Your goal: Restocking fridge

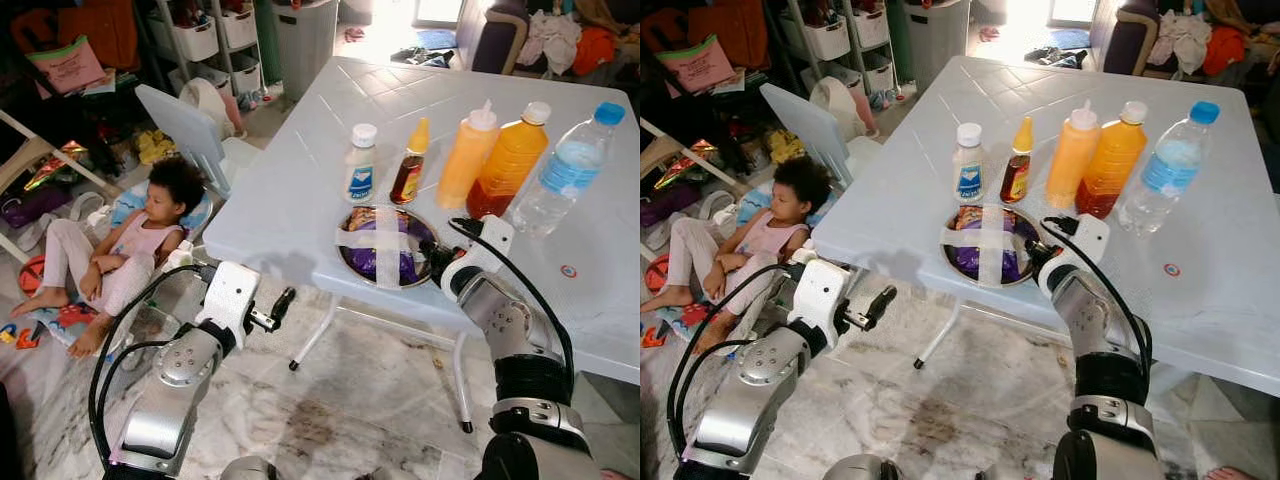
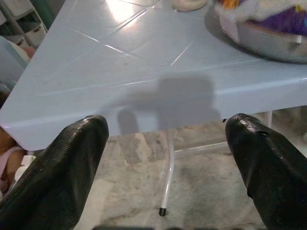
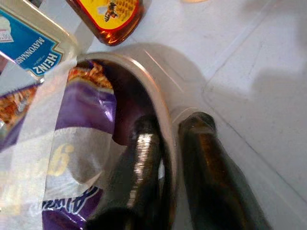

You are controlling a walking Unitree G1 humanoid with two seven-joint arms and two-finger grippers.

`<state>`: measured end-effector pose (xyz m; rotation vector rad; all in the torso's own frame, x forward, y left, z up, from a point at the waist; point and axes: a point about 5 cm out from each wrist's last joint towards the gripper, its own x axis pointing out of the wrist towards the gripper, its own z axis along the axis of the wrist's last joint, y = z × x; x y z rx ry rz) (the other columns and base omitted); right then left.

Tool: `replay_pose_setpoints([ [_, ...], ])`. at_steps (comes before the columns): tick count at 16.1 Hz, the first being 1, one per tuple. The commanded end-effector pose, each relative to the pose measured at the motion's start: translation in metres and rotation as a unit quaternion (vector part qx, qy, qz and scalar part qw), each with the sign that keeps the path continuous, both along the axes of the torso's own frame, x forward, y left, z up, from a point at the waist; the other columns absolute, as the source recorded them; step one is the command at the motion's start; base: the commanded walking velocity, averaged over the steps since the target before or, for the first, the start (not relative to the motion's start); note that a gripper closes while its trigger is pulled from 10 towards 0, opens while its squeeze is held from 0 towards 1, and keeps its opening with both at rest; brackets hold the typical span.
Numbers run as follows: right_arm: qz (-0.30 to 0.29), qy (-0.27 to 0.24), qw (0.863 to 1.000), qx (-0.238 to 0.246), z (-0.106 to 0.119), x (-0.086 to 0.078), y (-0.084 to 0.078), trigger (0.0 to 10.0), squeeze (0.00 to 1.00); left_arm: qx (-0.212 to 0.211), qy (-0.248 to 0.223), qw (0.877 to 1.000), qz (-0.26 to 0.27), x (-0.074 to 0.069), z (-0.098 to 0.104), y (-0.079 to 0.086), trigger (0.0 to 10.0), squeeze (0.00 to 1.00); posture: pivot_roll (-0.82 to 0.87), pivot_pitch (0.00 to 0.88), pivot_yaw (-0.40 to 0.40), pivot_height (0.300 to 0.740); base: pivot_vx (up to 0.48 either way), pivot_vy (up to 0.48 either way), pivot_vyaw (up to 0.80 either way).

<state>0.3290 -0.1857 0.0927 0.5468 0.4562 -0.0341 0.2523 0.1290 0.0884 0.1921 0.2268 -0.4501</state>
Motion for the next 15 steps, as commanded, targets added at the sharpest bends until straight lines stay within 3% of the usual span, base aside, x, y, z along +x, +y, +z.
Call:
replay_pose_setpoints([
  [1, -0.032, 0.035, 0.998, 0.028, -0.013, -0.007, -0.002, 0.0, 0.00, -0.003, -0.015, 1.000, -0.002, 0.001, 0.006, -0.001, 10.0, 0.00, 0.02, 0.025, 0.011, 0.740, 0.000, 0.000, 0.00],
  [5, -0.069, 0.024, 0.996, 0.047, -0.011, -0.011, 0.001, 0.0, 0.00, -0.029, -0.016, 0.999, 0.025, 0.004, 0.009, 0.002, 10.0, 0.00, 0.01, 0.023, 0.009, 0.740, 0.000, 0.000, 0.00],
  [8, -0.103, 0.008, 0.994, 0.043, -0.008, -0.017, 0.001, 0.0, 0.00, -0.065, -0.005, 0.992, 0.110, 0.011, 0.009, 0.014, 10.0, 0.00, 0.01, 0.017, 0.002, 0.740, 0.000, 0.000, 0.00],
  [11, -0.096, -0.040, 0.995, -0.011, 0.001, -0.020, 0.005, 0.0, 0.00, -0.073, 0.002, 0.985, 0.156, 0.010, 0.006, 0.021, 10.0, 0.00, 0.01, 0.003, 0.018, 0.740, 0.000, 0.000, 0.00],
  [12, -0.092, -0.066, 0.993, -0.027, 0.006, -0.023, 0.005, 2.7, 0.00, -0.076, 0.013, 0.983, 0.168, 0.006, 0.001, 0.023, 10.0, 0.00, 0.01, 0.001, 0.018, 0.740, 0.000, 0.000, 0.00],
  [13, -0.087, -0.083, 0.992, -0.044, 0.010, -0.025, 0.005, 4.7, 0.00, -0.080, 0.018, 0.981, 0.174, 0.003, -0.001, 0.024, 10.0, 0.00, 0.01, 0.000, 0.018, 0.740, 0.000, 0.000, 0.00],
  [14, -0.088, -0.089, 0.990, -0.064, 0.011, -0.028, 0.003, 10.0, 0.00, -0.083, 0.017, 0.980, 0.180, 0.003, -0.001, 0.024, 10.0, 0.00, 0.00, 0.000, 0.018, 0.740, 0.000, 0.000, 0.00],
  [15, -0.092, -0.111, 0.985, -0.098, 0.013, -0.035, -0.004, 10.0, 0.00, -0.087, 0.006, 0.977, 0.194, 0.003, 0.002, 0.026, 10.0, 0.00, 0.00, 0.000, 0.015, 0.740, 0.000, 0.000, 0.00],
])
